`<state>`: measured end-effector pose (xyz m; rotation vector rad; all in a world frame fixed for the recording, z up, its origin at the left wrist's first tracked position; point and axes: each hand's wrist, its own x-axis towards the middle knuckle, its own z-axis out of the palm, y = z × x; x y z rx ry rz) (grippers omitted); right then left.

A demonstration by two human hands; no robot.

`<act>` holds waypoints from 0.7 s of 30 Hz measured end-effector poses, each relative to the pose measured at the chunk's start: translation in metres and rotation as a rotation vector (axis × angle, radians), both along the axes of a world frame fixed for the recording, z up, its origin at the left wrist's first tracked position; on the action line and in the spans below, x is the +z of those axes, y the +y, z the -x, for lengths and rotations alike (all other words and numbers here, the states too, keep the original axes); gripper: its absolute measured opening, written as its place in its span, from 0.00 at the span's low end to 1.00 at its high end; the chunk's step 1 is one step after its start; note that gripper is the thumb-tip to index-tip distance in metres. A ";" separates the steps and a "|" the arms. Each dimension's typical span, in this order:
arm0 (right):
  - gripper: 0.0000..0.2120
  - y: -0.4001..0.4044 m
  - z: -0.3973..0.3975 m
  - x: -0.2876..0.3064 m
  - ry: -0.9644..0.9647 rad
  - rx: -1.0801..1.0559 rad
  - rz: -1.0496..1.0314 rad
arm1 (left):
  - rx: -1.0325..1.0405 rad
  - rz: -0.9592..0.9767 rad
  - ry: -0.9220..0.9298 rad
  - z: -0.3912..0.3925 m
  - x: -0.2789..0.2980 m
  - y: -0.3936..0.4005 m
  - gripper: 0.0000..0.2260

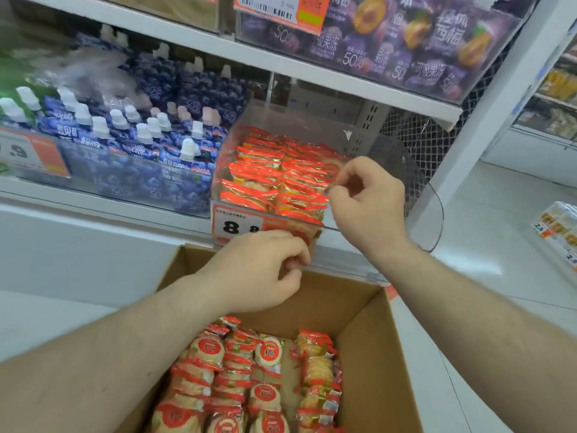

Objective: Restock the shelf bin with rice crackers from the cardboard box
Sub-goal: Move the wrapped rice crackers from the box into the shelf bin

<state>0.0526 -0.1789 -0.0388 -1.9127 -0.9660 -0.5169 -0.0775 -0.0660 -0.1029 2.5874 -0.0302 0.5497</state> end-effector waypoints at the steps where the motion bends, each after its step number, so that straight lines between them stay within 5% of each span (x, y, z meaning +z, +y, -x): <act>1: 0.03 -0.004 0.016 -0.007 -0.096 0.092 -0.042 | -0.003 -0.021 0.143 0.000 -0.006 0.000 0.08; 5: 0.03 -0.015 0.047 -0.071 -0.141 0.278 0.037 | 0.003 -0.053 0.597 0.005 -0.036 0.011 0.04; 10: 0.04 -0.014 0.024 -0.200 0.495 0.061 0.666 | 0.068 -0.009 0.732 0.010 -0.050 0.025 0.11; 13: 0.04 -0.001 0.019 -0.262 0.809 0.009 0.872 | 0.108 0.032 0.790 0.011 -0.056 0.035 0.12; 18: 0.20 0.043 0.039 -0.317 1.235 -0.063 0.642 | 0.181 0.049 0.910 0.020 -0.068 0.052 0.12; 21: 0.20 0.071 0.051 -0.330 1.254 0.037 0.539 | 0.230 0.063 0.945 0.025 -0.074 0.059 0.12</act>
